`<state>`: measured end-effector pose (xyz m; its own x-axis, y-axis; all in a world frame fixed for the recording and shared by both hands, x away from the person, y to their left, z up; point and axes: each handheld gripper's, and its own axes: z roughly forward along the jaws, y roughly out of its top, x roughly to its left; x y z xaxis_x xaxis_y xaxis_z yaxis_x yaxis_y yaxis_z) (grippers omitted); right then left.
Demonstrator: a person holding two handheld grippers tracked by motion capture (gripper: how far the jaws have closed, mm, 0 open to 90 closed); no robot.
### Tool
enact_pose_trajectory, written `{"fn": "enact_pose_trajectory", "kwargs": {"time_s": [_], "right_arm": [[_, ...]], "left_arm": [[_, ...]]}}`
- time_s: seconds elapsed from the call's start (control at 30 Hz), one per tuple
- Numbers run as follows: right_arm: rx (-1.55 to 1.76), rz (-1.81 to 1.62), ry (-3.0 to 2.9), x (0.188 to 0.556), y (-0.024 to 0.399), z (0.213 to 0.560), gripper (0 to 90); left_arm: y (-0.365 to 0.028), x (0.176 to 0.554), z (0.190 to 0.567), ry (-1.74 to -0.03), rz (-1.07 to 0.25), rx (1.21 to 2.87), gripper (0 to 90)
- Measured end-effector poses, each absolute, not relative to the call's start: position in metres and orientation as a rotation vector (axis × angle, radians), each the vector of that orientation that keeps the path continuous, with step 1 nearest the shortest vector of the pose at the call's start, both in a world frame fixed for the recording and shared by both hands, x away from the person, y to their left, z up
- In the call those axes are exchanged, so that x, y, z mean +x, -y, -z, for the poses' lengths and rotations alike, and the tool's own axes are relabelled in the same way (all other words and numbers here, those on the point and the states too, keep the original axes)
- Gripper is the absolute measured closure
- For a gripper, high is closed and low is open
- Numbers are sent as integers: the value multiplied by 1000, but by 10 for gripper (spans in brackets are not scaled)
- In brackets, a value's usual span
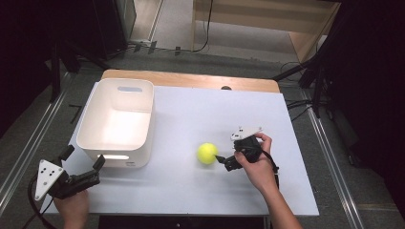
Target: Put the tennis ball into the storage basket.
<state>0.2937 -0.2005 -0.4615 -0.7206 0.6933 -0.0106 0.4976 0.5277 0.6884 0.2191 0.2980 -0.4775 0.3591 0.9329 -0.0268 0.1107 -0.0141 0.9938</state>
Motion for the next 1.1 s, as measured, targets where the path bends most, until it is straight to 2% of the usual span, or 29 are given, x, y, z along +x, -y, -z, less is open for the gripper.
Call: {"fn": "enact_pose_trajectory", "kwargs": {"time_s": [1.1], "right_arm": [[962, -932, -2584, 304, 177, 473, 0]], "left_arm": [[-298, 219, 477, -1015, -871, 1435, 0]]}}
